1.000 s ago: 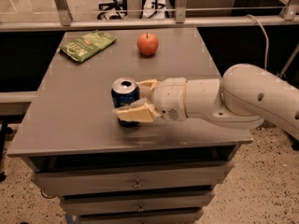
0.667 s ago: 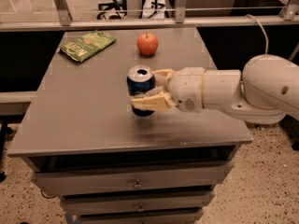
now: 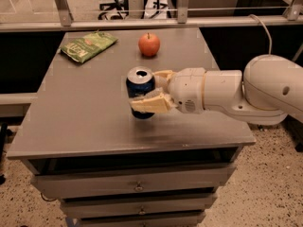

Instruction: Move pepsi can near apple

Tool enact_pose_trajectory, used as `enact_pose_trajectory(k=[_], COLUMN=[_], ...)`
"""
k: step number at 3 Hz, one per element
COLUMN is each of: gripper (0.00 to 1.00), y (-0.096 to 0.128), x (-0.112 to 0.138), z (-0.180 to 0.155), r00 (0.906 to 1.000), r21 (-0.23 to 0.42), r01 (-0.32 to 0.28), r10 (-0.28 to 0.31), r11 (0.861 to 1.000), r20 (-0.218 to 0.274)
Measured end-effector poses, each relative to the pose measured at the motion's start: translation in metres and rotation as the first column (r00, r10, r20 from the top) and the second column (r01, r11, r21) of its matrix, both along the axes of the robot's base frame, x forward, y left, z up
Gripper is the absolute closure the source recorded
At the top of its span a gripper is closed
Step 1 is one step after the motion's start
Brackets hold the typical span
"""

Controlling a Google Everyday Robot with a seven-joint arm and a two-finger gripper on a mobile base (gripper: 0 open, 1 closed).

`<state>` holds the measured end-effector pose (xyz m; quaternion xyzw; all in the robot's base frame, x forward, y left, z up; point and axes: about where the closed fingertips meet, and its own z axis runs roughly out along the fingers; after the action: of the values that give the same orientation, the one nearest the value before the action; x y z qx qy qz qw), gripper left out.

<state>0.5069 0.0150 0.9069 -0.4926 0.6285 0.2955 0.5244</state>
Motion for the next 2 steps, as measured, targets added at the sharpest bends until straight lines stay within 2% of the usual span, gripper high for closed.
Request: enact_pose_trajectory(k=[1, 2], gripper=[1.0, 1.0], y=[0.002, -0.01], x=[0.0, 0.028], z=[0.006, 0.022], r00=[0.9998, 0.9955], r21=[-0.011, -0.049], r01=[-0.012, 0.011], r10=[0.012, -0.006], r11=[1.0, 0.999], r20=[0.019, 0.095])
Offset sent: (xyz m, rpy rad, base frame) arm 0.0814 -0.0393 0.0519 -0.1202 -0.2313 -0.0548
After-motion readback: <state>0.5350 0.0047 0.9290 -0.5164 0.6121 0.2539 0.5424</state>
